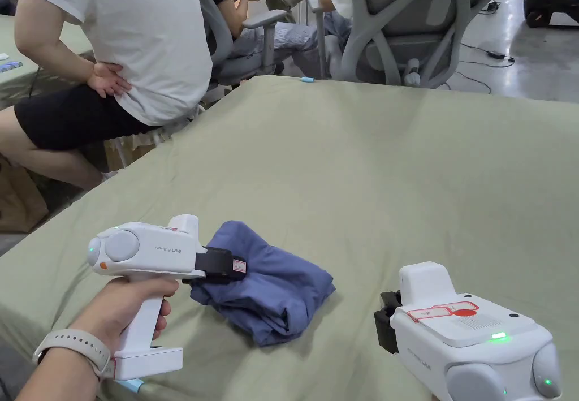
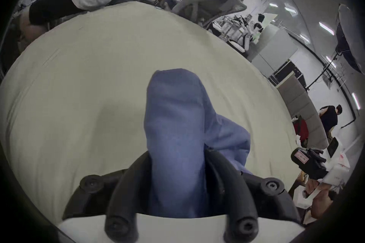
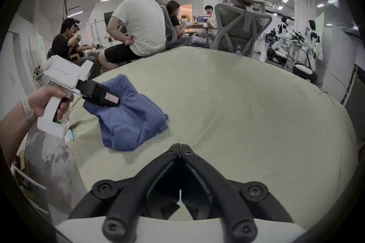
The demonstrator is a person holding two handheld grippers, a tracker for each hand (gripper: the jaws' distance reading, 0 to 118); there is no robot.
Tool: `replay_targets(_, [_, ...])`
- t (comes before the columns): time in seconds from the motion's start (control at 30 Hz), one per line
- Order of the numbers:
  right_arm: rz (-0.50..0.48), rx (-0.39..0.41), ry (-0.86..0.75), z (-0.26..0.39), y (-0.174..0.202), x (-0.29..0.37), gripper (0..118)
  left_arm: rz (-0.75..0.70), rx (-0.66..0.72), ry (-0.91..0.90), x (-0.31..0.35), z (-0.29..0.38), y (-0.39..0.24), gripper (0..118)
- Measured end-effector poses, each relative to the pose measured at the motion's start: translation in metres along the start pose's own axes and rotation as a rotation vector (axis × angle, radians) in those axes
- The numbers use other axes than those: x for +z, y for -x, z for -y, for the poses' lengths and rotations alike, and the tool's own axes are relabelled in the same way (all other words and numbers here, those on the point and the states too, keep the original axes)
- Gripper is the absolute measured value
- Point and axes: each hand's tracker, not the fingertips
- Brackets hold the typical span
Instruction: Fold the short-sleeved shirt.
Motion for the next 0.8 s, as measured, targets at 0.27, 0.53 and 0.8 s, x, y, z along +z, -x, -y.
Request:
replay_targets(0.27, [-0.004, -0.023, -0.004, 0.009, -0.009, 0.018, 0, -0.269, 0.043, -0.192, 0.062, 0.015, 0.01, 45])
replay_targets(0.53, [0.201, -0.004, -0.11, 0.025, -0.06, 0.095, 0, -0.408, -0.152, -0.347, 0.09, 0.063, -0.123, 0])
replay_targets(0.8, [0.455, -0.048, -0.219, 0.057, -0.177, 0.223, 0, -0.386, -0.368, -0.61, 0.044, 0.121, -0.323, 0])
